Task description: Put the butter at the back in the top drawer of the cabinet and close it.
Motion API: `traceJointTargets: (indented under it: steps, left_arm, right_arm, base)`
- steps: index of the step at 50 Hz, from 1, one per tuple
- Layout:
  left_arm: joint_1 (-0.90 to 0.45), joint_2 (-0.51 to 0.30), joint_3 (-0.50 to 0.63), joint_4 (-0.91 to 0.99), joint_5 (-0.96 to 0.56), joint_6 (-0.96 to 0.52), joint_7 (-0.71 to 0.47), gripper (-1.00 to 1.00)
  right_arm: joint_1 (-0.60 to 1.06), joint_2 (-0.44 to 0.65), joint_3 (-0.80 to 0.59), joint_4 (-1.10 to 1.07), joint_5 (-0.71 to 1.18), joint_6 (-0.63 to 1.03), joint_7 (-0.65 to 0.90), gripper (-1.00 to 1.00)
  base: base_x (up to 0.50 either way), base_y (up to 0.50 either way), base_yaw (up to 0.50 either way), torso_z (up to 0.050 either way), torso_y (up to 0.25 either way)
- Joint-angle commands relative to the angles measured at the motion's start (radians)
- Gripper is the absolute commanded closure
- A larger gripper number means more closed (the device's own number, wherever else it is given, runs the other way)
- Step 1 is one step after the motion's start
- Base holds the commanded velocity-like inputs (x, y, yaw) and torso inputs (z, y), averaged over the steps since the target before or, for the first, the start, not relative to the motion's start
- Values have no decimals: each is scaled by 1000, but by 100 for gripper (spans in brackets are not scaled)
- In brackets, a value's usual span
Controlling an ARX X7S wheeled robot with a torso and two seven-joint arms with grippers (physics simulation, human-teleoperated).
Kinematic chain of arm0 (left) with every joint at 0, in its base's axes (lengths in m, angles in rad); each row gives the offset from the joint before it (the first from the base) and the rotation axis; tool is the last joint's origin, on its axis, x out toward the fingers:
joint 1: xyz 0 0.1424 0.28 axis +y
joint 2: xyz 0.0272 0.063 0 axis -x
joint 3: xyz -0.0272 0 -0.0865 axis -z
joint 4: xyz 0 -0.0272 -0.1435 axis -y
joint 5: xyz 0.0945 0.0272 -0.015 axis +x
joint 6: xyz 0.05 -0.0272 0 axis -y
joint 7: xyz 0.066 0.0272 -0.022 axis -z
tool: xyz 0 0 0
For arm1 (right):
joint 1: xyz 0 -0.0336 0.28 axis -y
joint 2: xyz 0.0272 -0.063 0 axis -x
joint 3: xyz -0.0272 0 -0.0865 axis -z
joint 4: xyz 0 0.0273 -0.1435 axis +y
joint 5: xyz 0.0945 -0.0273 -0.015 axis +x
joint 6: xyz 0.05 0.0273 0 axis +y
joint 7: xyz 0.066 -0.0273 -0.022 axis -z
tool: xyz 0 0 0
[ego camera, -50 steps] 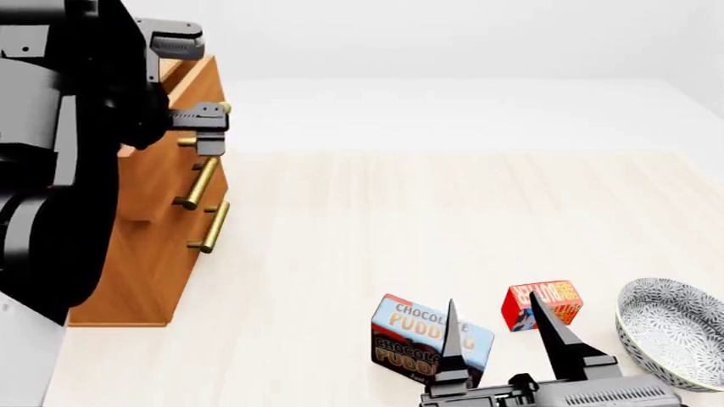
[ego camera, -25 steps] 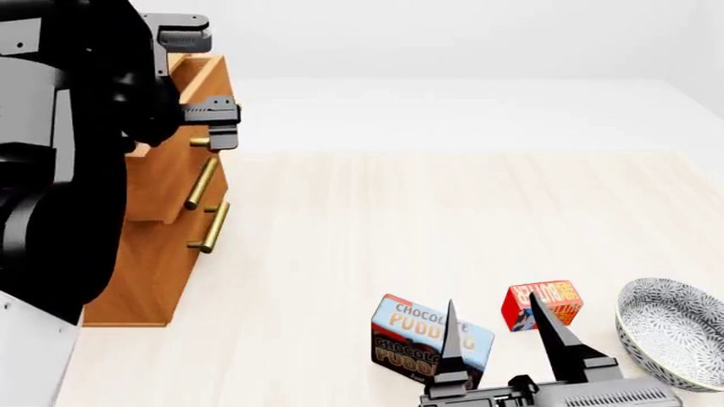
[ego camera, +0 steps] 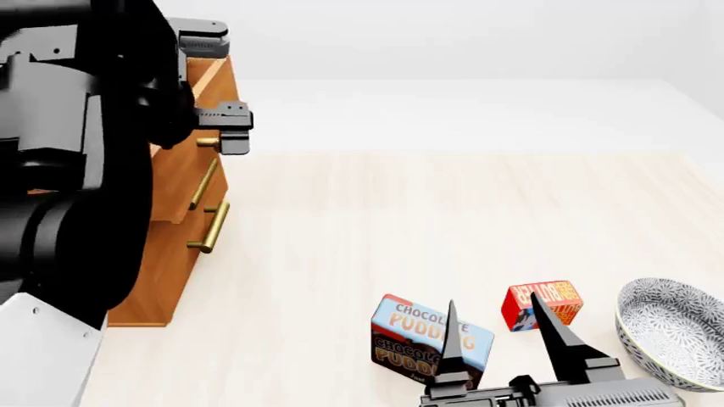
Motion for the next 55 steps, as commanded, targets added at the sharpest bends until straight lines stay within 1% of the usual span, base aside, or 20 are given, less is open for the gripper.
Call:
traceJointTargets:
  steps: [1,7,11,21,26,32,40,49,55]
  left_arm:
    - [90,34,-88,-141,-81,-8,33,-100]
    - [93,48,-73,-141,-97,-7,33,-100]
    - [97,50,-47,-141,-154,-7,14,-100]
    - [100,50,62,-141,-348,-6,-22,-100]
    - [93,50,136,-141,-467,-6,-39,-100]
    - [89,50,148,-141,-552,-10,-75,-100]
    - [85,50,208,-141,-704,-5,-124,-100]
    - [83,50,302,-141,-883,7,-172,-100]
    - [86,50,413,-141,-1038,27,-220,-100]
  right_arm:
    - [-7,5,3,1,4,-14,2,-100]
    - [-11,7,4,11,10,-30,-1,-100]
    - [-12,9,5,12,13,-33,-1,-100]
    - [-11,10,2,14,16,-36,1,-100]
    - [-12,11,-2,12,14,-33,3,-100]
    - [-14,12,-4,9,12,-34,6,-100]
    - [-16,14,-7,9,10,-37,8,-100]
    - [-14,17,-11,4,10,-31,10,-100]
    - [-13,19,-12,1,10,-29,11,-100]
  base:
    - [0,0,3,0,0]
    - [0,0,1,0,0]
    - [0,0,1,0,0]
    - [0,0,0,0,0]
    - [0,0,1,0,0]
    - [0,0,0,0,0]
    - [-1,0,0,0,0]
    - [0,0,0,0,0]
    - [0,0,0,0,0]
